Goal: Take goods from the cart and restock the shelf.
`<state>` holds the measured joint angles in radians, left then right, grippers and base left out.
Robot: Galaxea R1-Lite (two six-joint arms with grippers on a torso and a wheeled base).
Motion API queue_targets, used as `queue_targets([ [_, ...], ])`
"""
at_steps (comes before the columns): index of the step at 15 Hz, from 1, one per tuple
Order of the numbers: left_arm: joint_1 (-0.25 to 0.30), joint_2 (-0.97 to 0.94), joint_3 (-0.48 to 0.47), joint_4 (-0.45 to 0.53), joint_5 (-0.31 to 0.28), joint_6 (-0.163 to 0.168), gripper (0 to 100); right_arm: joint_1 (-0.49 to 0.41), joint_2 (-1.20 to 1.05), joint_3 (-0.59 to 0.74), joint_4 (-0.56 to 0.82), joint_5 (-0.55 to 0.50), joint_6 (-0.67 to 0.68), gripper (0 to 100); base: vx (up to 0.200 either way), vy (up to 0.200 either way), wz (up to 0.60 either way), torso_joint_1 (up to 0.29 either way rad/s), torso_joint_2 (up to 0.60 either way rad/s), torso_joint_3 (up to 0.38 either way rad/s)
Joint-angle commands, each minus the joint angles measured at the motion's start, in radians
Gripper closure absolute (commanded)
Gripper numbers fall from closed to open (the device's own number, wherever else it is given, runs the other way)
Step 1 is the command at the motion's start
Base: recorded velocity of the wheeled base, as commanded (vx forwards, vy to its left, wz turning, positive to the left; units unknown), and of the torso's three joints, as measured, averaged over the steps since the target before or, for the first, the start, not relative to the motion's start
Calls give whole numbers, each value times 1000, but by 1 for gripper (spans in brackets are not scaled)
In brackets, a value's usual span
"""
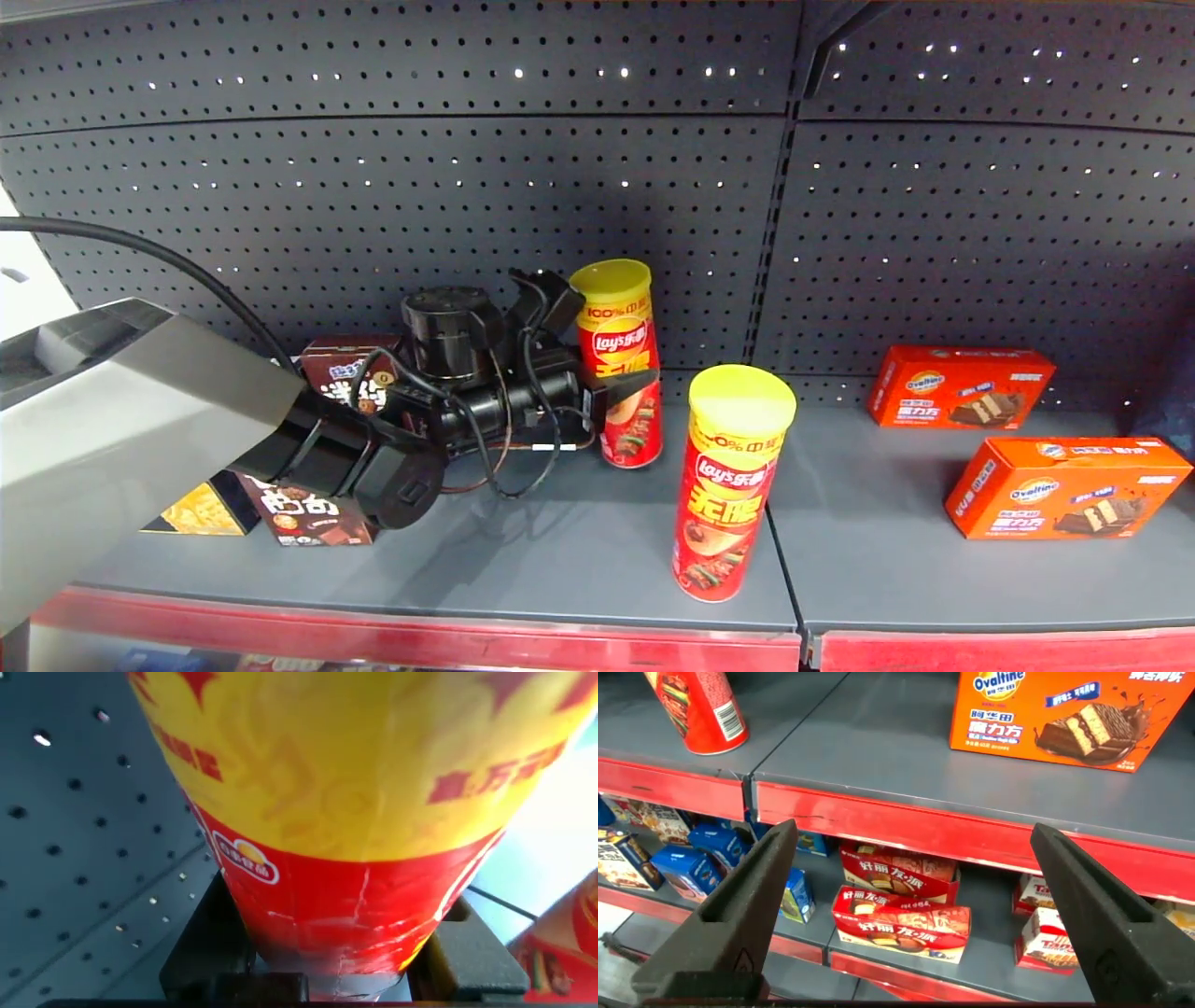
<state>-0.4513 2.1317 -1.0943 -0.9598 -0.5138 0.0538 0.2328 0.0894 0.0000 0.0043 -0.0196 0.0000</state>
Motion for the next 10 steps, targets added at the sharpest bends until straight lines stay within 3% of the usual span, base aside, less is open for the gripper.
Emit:
queue_targets([
  [1, -1, -7, -26, 65, -2, 31, 100, 0, 3, 0, 0, 0, 0, 0, 0, 0, 0, 0, 0, 0],
  [2, 0, -7, -50, 148, -3, 89, 100, 0, 1, 0, 0, 0, 0, 0, 0, 0, 0, 0, 0, 0],
  [3, -1, -7, -59, 171, -6, 103, 100, 0, 3, 0, 0, 0, 0, 0, 0, 0, 0, 0, 0, 0],
  [5, 0, 1, -93, 188, -74, 130, 100, 0, 1, 0, 0, 0, 0, 0, 0, 0, 0, 0, 0, 0],
  [10, -1, 36, -170, 222, -100, 133, 100, 0, 1, 0, 0, 0, 0, 0, 0, 0, 0, 0, 0, 0],
])
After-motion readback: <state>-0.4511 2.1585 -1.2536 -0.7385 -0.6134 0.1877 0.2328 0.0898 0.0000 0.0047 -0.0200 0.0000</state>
